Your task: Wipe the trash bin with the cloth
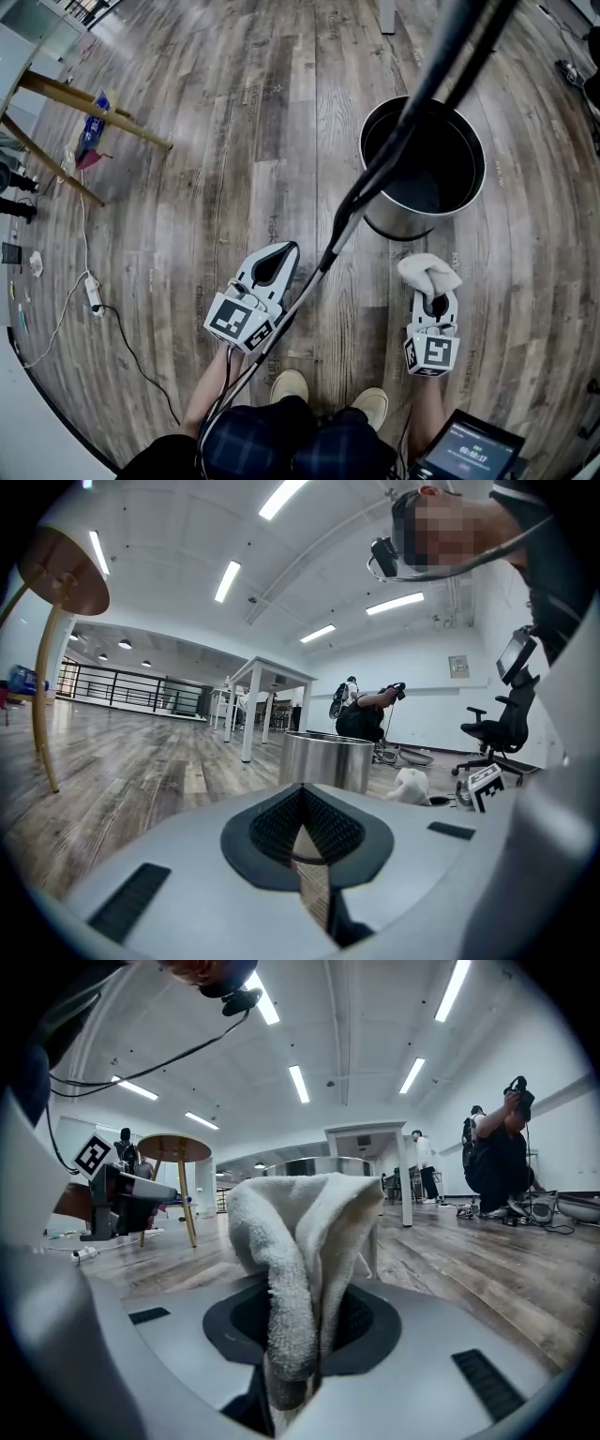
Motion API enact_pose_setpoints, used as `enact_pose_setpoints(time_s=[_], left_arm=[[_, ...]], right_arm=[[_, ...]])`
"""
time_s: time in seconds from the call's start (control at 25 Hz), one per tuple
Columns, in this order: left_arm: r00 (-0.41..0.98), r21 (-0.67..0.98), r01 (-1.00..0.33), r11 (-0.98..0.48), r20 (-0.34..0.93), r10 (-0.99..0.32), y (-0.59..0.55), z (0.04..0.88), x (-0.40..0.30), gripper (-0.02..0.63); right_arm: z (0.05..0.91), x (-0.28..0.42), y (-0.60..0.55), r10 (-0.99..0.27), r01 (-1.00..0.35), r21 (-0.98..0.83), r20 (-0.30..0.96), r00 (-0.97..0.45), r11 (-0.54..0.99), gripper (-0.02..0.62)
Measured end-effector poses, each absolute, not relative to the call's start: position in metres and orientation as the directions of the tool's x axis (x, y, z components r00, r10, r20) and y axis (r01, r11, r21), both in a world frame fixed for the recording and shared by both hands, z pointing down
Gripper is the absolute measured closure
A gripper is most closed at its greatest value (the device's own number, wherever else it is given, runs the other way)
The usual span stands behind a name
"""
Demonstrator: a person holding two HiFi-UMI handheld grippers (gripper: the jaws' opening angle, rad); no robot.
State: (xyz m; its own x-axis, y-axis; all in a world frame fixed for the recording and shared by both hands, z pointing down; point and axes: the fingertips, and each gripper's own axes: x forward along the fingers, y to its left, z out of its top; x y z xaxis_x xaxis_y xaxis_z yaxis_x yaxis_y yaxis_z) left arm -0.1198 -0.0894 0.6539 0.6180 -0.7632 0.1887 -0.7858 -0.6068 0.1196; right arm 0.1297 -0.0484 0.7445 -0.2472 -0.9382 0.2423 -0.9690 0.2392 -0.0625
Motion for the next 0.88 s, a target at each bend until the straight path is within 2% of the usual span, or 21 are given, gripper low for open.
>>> enact_pose_setpoints(time_s=[0.44,0.88], left_arm=[[0.618,0.121,-0.786,-0.606,0.186,-0.764,-0.087,0.653,-0.121,0.609],[0.622,0.126,-0.783,-0.610,0.187,-0.760,-0.085,0.652,-0.125,0.609]], right_arm=[[0.753,0.042,-0.054,-0.882,-0.915,-0.083,0.245,-0.404,0.396,0.503],[0.780,0.018,-0.102,-0.875,-0.924,-0.095,0.297,-0.382,0.371,0.503]])
